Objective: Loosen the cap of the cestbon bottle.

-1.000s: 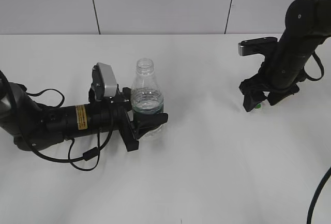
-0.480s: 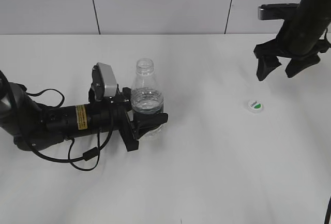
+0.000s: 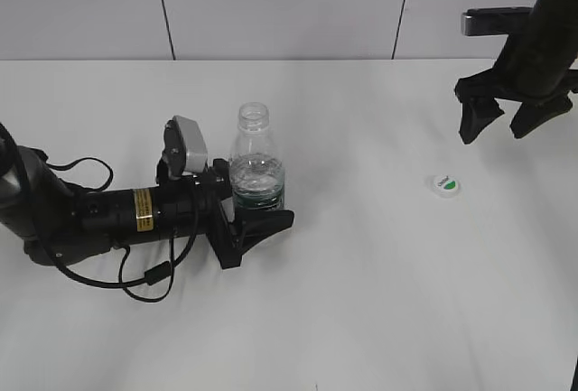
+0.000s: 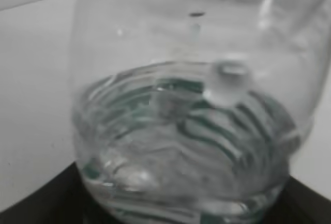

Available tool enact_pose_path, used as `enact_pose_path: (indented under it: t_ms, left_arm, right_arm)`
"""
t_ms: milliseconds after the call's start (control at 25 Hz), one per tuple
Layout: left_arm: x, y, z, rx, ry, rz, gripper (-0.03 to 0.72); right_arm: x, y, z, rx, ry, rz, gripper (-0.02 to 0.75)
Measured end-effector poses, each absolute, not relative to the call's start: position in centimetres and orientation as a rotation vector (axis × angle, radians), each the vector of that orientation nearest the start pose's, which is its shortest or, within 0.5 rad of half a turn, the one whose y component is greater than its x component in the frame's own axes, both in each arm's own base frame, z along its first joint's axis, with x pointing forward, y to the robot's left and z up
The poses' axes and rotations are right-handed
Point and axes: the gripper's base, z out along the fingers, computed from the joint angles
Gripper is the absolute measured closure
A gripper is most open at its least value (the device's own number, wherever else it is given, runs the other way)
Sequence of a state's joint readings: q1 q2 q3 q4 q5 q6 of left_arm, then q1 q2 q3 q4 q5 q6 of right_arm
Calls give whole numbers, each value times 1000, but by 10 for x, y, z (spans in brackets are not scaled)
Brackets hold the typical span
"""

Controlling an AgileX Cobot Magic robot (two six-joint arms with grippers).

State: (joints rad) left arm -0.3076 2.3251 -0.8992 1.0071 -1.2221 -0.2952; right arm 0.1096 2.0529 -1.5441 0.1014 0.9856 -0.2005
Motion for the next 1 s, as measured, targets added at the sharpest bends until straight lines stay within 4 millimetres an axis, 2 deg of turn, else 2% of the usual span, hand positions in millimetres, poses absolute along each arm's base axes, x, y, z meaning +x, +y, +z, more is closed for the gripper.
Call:
enact_pose_path:
  t_ms: [160,280,680,1000]
  left_arm:
    - [313,-175,42,1020,1623,-978,153]
    - [311,-175,49,1022,1619,-974,139]
    - [317,-175,114,957,1501,-941,129]
    - [316,-173,175,861,1407,-955,130]
  right_arm:
    - [413,53,183,-412,2956,121,147]
    - [413,53,183,-419,2959,122,147]
    - [412,53,183,-427,2963,122,148]
    - [412,53,183,-432,2963,122,148]
